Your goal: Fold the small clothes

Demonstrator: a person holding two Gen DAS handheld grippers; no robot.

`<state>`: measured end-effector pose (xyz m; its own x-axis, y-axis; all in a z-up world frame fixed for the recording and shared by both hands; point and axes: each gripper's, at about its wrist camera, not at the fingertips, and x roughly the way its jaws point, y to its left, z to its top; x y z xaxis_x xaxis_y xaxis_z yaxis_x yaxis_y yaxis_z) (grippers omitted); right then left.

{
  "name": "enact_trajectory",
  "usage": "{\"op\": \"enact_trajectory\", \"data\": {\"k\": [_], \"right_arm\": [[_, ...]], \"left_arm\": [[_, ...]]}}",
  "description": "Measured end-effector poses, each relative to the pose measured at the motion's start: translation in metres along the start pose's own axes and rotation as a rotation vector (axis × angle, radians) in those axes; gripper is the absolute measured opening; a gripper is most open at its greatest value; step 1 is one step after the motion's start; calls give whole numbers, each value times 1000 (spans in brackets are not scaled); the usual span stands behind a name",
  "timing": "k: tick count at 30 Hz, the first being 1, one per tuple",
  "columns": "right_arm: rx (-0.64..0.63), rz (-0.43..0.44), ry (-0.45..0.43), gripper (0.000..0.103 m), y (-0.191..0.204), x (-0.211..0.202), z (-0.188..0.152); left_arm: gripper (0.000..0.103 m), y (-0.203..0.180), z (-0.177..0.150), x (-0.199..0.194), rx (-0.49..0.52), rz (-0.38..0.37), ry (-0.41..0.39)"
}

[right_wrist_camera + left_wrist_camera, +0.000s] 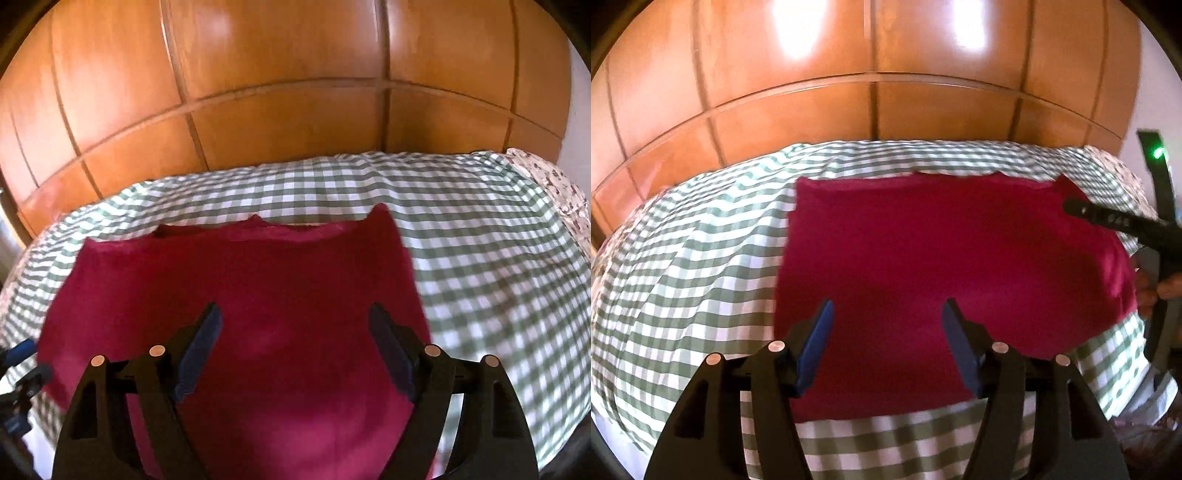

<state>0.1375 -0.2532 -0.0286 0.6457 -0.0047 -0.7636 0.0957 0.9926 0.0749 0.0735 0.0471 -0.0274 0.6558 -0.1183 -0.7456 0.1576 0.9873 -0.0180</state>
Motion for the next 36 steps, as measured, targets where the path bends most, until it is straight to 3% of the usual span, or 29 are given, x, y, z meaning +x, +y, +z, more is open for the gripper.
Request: {"op": "enact_trajectory", "data": {"k": [4,8,12,16,18,19,20,21,28,30,31,36], "right_arm": [[8,-52,84,84,-3,44,-2],[10,-38,51,89,-6,49,-9],[19,-22,42,90,-8,51,-11],[16,-21,30,91,-8,51,-13],[15,-21,27,91,-7,51,-13],[16,-20,25,91,-7,52,-13],[17,-20,23,91,-7,52,-13],[17,-20,22,92,-7,51,-13],[18,-9,17,94,-6,54,-15],[19,-6,17,94,-7,54,-15],[21,-3,15,94,-7,54,-15],[20,-8,29,94,-5,53,-13]], "left_arm": [[65,46,10,10,-160,-3,30],[64,96,27,26,-321,-41,43],[64,121,47,53,-394,-97,60],[62,126,60,91,-421,-96,124],[37,127,64,108,-431,-108,164],[15,124,67,115,-427,-128,184],[7,119,70,115,-414,-116,173],[5,115,72,113,-395,-76,150],[10,98,56,130,-303,91,134],[25,96,59,127,-295,131,134],[40,100,59,121,-321,169,128],[41,91,57,73,-326,164,14]]}}
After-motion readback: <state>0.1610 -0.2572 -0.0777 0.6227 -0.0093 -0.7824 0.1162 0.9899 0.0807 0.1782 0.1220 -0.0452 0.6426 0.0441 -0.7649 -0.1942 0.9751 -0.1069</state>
